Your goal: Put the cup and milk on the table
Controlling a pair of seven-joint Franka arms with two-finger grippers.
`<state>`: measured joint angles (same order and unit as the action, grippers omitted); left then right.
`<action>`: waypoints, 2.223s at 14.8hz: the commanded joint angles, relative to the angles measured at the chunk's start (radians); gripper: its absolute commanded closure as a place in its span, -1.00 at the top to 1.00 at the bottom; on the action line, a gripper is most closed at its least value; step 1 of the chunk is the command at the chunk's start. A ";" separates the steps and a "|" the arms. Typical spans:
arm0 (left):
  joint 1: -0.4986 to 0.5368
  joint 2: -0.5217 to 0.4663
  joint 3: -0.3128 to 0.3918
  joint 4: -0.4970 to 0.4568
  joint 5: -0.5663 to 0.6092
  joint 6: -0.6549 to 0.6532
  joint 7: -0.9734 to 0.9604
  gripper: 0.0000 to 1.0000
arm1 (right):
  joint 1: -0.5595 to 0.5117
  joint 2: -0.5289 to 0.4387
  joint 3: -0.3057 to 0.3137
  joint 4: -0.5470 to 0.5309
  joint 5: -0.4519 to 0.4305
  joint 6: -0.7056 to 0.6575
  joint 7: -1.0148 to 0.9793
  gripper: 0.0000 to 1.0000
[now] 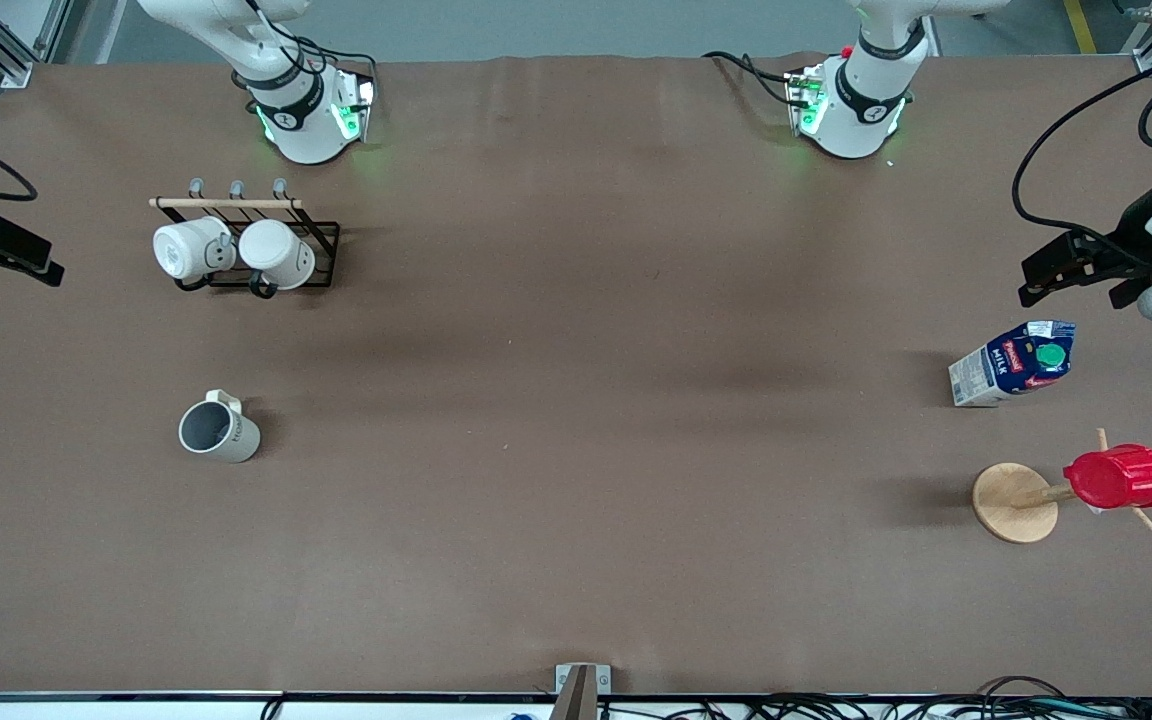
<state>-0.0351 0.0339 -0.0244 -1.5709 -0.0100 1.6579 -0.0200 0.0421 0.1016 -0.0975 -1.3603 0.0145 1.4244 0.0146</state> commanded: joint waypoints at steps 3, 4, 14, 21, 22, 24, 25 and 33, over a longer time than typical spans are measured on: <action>-0.002 -0.003 0.000 0.012 -0.004 0.000 -0.012 0.98 | -0.005 -0.016 0.009 -0.022 -0.014 0.005 0.008 1.00; -0.002 -0.002 -0.002 0.011 -0.001 0.000 -0.011 0.98 | -0.005 -0.016 0.009 -0.020 -0.014 0.007 0.010 1.00; 0.073 0.018 0.006 -0.150 0.008 0.133 0.012 0.95 | -0.005 0.036 0.007 -0.159 -0.039 0.166 -0.001 1.00; 0.219 0.064 0.006 -0.268 0.010 0.272 0.176 0.95 | -0.025 0.122 -0.016 -0.479 -0.050 0.585 -0.054 1.00; 0.225 0.076 0.006 -0.271 0.010 0.284 0.176 0.95 | -0.027 0.151 -0.025 -0.490 -0.048 0.623 -0.077 1.00; 0.233 0.089 0.007 -0.297 0.009 0.330 0.176 0.95 | -0.034 0.235 -0.048 -0.491 -0.038 0.713 -0.120 1.00; 0.250 0.092 0.006 -0.323 0.009 0.359 0.176 0.95 | -0.037 0.266 -0.053 -0.491 -0.034 0.744 -0.128 1.00; 0.271 0.101 0.007 -0.443 0.009 0.477 0.170 0.95 | -0.039 0.380 -0.051 -0.542 0.030 0.890 -0.133 0.99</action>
<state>0.2300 0.1458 -0.0126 -1.9809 -0.0087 2.1036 0.1553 0.0068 0.4876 -0.1541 -1.8697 0.0256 2.2842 -0.1003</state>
